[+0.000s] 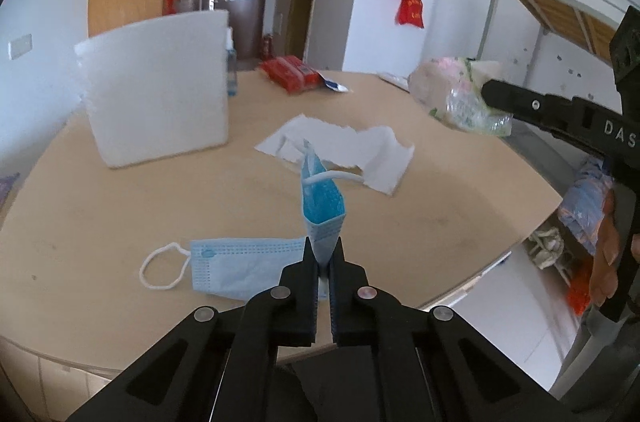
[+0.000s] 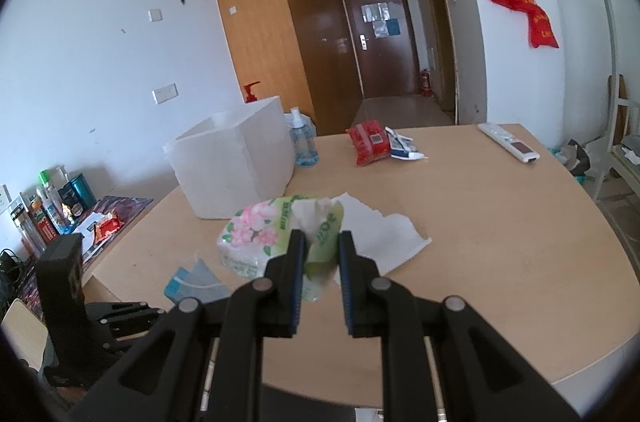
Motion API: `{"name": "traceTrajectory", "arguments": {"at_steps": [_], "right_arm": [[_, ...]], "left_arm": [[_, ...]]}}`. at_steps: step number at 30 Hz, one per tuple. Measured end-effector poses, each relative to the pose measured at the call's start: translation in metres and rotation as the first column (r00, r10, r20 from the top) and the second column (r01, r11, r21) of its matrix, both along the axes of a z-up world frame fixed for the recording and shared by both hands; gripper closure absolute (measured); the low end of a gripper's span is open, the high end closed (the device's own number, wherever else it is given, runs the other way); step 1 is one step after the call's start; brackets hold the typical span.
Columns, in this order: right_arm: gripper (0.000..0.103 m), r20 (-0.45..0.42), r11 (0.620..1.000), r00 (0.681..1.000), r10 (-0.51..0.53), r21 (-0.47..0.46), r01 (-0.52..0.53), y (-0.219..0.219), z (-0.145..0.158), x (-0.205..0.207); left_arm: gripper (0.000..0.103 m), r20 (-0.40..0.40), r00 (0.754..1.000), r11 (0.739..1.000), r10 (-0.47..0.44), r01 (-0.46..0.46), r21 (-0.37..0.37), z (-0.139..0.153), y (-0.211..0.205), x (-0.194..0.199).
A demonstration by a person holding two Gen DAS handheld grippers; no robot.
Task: Organize soft objects
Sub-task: 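Carry the blue mask and floral tissue pack over the white foam box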
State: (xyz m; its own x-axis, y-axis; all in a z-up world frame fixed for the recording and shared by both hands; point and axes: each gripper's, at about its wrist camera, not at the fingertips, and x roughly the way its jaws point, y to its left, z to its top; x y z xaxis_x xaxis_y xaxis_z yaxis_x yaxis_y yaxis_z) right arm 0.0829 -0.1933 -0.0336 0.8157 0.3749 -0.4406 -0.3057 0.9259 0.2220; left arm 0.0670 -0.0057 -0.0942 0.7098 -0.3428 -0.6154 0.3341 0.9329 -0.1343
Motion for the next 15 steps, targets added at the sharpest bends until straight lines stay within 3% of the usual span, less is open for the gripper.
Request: {"name": "traceTrajectory", "arguments": {"at_steps": [15], "right_arm": [[0.083,0.042,0.994,0.993,0.106,0.003,-0.106,0.038,0.016,0.007]], "left_arm": [[0.099,0.146,0.971,0.982,0.191,-0.191,-0.013,0.045,0.056,-0.011]]}}
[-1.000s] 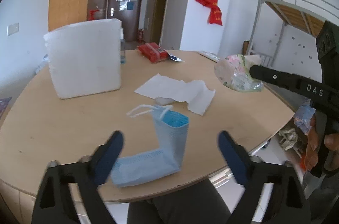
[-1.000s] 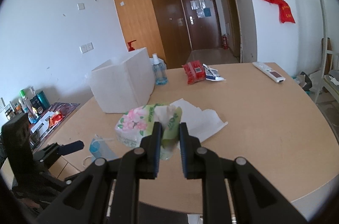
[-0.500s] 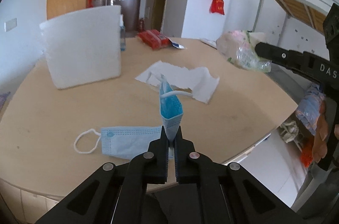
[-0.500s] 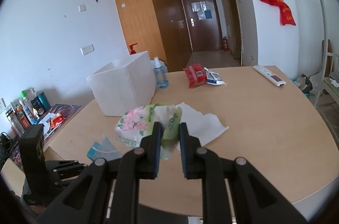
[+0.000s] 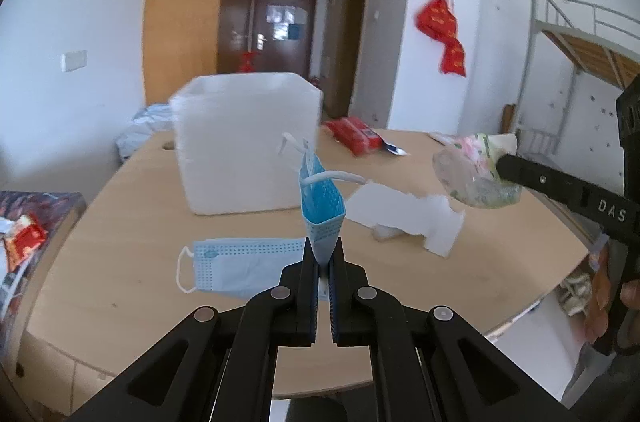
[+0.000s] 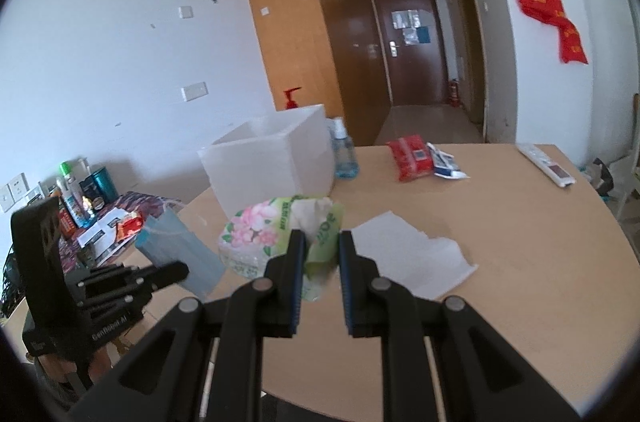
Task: Organize soft objects
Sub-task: 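Carry the blue mask and floral tissue pack over the white foam box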
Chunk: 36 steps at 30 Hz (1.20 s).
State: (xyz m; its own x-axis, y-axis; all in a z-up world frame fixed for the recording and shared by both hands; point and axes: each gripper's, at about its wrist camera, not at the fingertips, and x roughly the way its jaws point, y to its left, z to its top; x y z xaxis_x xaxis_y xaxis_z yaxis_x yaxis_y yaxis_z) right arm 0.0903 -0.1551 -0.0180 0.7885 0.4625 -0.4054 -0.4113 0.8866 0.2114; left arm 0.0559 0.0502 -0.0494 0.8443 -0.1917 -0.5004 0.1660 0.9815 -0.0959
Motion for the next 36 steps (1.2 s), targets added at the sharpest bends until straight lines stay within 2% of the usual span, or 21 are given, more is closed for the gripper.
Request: {"name": "traceTrajectory", "arguments": {"at_steps": [13,18,24,36], "right_arm": [[0.083,0.015,0.992,0.992,0.122,0.003,-0.122,0.042,0.006,0.017],[0.083,0.012,0.987,0.987,0.161,-0.001,-0.161,0.056,0.005,0.024],[0.083,0.006,0.983,0.983,0.184,-0.011,-0.184,0.069,0.005,0.033],[0.083,0.020,0.983,0.983,0.184,-0.026,-0.183,0.077,0.022,0.052]], "left_arm": [[0.099,0.065,0.990,0.991,0.129,-0.131,0.032,0.022,0.032,-0.006],[0.099,0.079,0.985,0.988,0.152,-0.155,0.028,0.028,0.041,-0.003],[0.099,0.069,0.984,0.986,0.162,-0.164,0.030,0.029,0.048,0.008],[0.098,0.120,0.985,0.991,0.126,-0.130,0.025,0.049,0.048,0.032]]}}
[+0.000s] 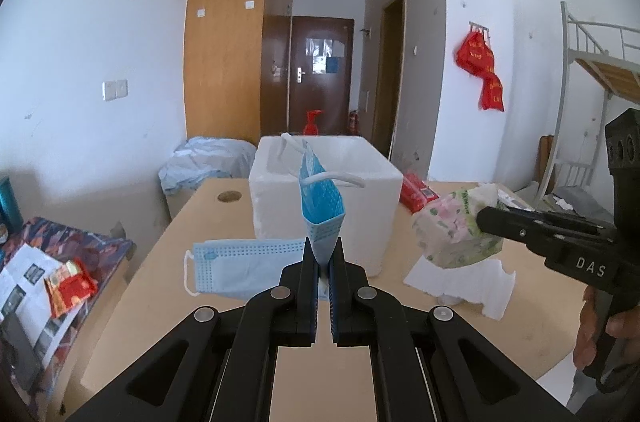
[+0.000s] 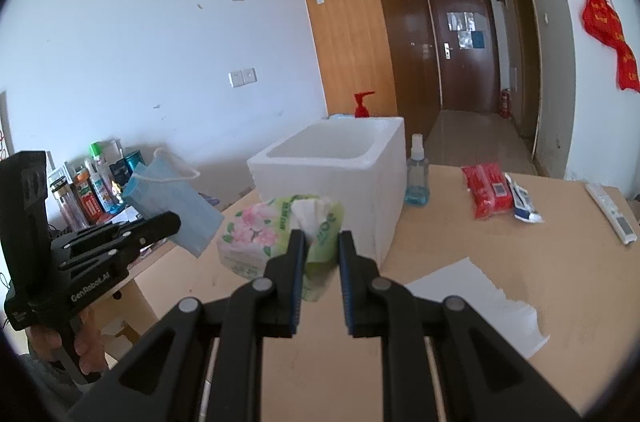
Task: Organize soft objects
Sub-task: 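Carry the blue mask and floral tissue pack over the white foam box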
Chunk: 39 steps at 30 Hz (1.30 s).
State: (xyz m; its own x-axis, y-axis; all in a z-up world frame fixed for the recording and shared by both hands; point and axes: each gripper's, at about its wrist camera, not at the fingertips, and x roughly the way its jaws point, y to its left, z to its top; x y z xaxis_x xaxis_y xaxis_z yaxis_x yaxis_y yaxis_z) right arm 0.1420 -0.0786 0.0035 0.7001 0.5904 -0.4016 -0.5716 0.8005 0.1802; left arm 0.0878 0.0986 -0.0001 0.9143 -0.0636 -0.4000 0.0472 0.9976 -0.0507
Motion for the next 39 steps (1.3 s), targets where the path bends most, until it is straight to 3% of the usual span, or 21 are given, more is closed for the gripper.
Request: {"name": "traceTrajectory", "arguments": {"at_steps": [17,24,39], "right_arm": [[0.083,0.038,1.000,0.999,0.004,-0.010,-0.003,0.015,0.032,0.037],[0.083,0.056,1.000,0.998,-0.009,-0.012,0.010,0.017,0.042,0.052],[0.083,0.077,0.999,0.997,-0.021,-0.028,0.023,0.026,0.059,0.091]], "left_arm": [[0.098,0.049,0.998,0.999,-0.030,0.028,0.036,0.043,-0.002,0.044],[0.098,0.044,0.998,0.999,-0.044,0.043,0.011,0.051,-0.001,0.067],[0.098,0.083,0.995,0.998,-0.051,0.048,0.038,0.071,0.000,0.112]]}}
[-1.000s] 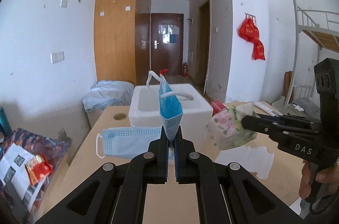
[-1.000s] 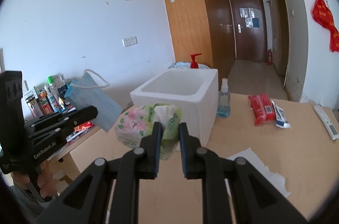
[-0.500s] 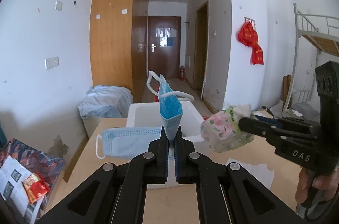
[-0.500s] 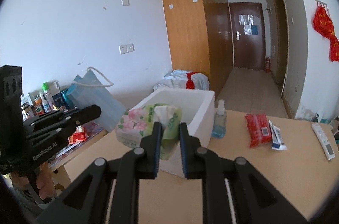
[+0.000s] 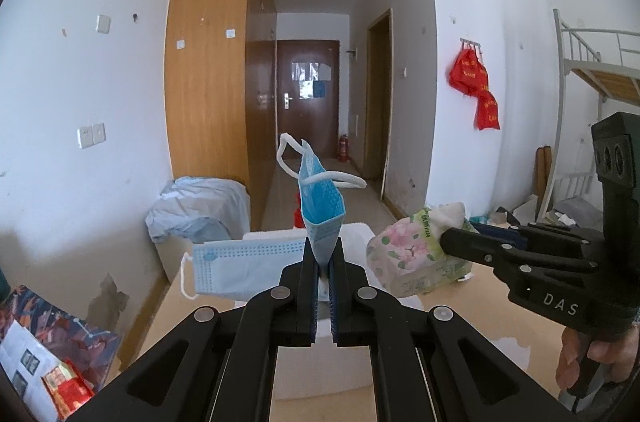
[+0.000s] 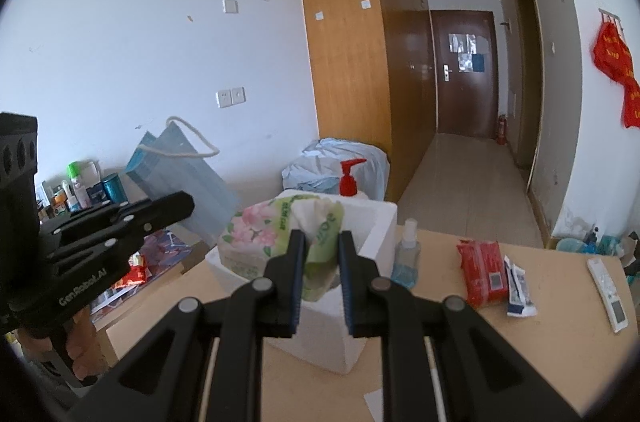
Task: Organize soft objects
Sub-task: 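Carry the blue mask and floral tissue pack over the white foam box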
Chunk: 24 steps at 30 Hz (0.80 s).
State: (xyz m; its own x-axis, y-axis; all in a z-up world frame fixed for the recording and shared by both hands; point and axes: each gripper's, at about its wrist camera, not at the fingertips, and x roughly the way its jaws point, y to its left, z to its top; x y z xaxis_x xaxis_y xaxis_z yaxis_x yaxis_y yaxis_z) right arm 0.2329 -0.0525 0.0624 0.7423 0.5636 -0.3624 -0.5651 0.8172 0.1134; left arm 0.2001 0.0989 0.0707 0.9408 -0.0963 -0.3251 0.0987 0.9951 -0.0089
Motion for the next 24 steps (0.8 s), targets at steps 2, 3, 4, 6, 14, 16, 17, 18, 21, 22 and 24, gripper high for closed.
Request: {"name": "traceTrajectory", "arguments": {"at_steps": [2,3,4,6,14,16,17,18,21,22,24], "right_arm": [[0.083,0.002,1.000,1.000,0.005,-0.001,-0.005,0.003,0.001,0.005],[0.083,0.003,1.000,1.000,0.008,-0.001,-0.008,0.004,0.001,0.007],[0.083,0.005,1.000,1.000,0.009,-0.004,-0.009,0.006,0.001,0.009],[0.083,0.004,1.000,1.000,0.014,-0.008,-0.014,0.010,0.001,0.017],[0.083,0.005,0.999,1.000,0.021,-0.028,-0.021,0.017,-0.003,0.034],[0.083,0.007,0.999,1.000,0.015,-0.035,-0.015,0.016,-0.003,0.036],[0.083,0.008,0.999,1.000,0.012,-0.032,-0.011,0.014,-0.003,0.037],[0.083,0.006,0.999,1.000,0.003,-0.034,-0.003,0.012,-0.003,0.038],[0.083,-0.013,0.999,1.000,-0.018,-0.028,0.017,0.007,-0.003,0.044],[0.083,-0.018,0.999,1.000,-0.023,-0.027,0.023,0.006,-0.003,0.046],[0.083,-0.024,0.999,0.999,-0.032,-0.025,0.032,0.004,-0.003,0.048]], "left_arm": [[0.098,0.001,1.000,1.000,0.002,-0.002,0.009,0.000,-0.001,0.006],[0.098,-0.001,1.000,1.000,0.002,-0.002,0.010,-0.001,-0.001,0.010],[0.098,-0.004,1.000,1.000,0.003,-0.003,0.012,-0.002,0.000,0.013],[0.098,-0.010,1.000,1.000,0.009,-0.009,0.009,-0.003,0.002,0.020],[0.098,-0.036,0.999,1.000,-0.004,0.004,-0.002,-0.011,0.004,0.040],[0.098,-0.036,0.999,1.000,-0.006,0.006,0.003,-0.011,0.001,0.044],[0.098,-0.038,0.999,1.000,-0.009,0.009,0.000,-0.011,0.001,0.044],[0.098,-0.037,0.999,1.000,-0.019,0.019,-0.003,-0.011,-0.002,0.046],[0.098,-0.037,0.999,0.999,-0.032,0.032,-0.007,-0.010,-0.006,0.054],[0.098,-0.039,0.998,0.999,-0.042,0.042,-0.014,-0.011,-0.007,0.056],[0.098,-0.045,0.998,0.999,-0.051,0.051,-0.013,-0.013,-0.011,0.060]]}}
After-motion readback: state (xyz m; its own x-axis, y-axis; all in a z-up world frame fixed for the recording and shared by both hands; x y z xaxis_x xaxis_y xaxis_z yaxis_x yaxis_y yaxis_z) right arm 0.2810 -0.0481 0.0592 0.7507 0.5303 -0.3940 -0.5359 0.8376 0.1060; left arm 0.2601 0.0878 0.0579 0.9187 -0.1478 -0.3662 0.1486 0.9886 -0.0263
